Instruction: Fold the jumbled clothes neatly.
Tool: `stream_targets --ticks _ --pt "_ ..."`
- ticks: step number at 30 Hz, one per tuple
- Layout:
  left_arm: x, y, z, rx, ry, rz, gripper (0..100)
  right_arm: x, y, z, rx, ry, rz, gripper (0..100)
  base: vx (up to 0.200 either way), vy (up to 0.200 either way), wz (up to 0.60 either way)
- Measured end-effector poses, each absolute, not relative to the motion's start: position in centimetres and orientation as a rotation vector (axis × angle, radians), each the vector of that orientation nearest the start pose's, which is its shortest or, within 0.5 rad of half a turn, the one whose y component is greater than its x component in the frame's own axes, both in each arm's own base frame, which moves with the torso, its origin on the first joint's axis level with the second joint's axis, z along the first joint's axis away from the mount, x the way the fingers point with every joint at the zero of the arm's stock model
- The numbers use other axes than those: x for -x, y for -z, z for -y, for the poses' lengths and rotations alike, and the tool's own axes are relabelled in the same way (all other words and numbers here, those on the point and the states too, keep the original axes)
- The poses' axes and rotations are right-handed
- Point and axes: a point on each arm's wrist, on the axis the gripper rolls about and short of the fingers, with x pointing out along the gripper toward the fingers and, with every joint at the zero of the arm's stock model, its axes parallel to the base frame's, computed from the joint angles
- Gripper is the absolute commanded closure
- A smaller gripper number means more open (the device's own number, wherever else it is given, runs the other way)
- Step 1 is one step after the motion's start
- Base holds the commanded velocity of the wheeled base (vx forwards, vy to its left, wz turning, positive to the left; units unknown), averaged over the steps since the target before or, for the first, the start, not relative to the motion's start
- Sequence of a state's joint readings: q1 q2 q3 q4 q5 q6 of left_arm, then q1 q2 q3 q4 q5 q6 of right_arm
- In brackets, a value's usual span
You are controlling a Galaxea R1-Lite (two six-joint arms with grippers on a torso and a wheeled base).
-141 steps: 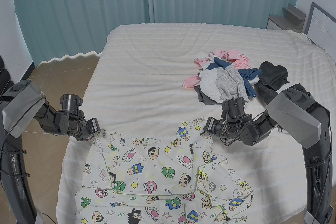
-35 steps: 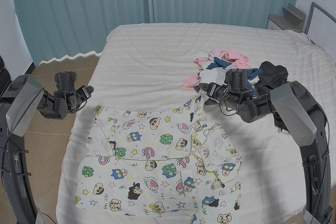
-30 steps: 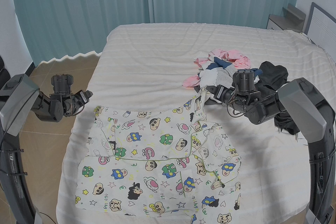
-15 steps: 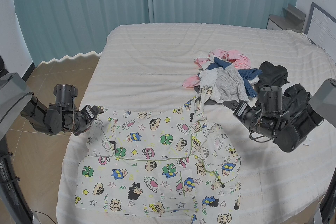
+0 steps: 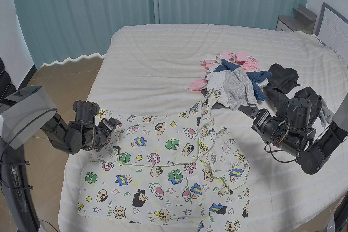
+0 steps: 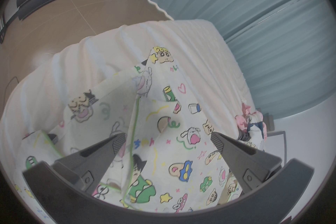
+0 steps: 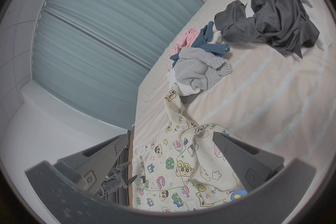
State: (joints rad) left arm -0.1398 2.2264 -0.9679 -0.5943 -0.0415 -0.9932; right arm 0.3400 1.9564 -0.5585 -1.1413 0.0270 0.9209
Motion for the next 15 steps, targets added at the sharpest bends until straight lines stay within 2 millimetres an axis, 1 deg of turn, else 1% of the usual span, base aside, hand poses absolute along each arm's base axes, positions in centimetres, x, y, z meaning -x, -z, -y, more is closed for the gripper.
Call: stream_targets --ticks 4,8,15 --pt "-38.8 -2.2 5.2 0.943 -0.17 -0.643 0 -29.6 -9.3 -10.6 -0.875 -0.223 -0.408 0 0.0 0.0 0.0" --pt "-38.7 -1.3 5.0 0.943 -0.19 -0.651 0 -29.5 -9.3 -10.6 -0.876 -0.225 -0.412 0 0.0 0.0 0.0" --pt "-38.7 -1.1 5.1 0.943 -0.189 -0.65 0 -29.4 -9.2 -10.6 -0.876 -0.226 -0.414 0 0.0 0.0 0.0"
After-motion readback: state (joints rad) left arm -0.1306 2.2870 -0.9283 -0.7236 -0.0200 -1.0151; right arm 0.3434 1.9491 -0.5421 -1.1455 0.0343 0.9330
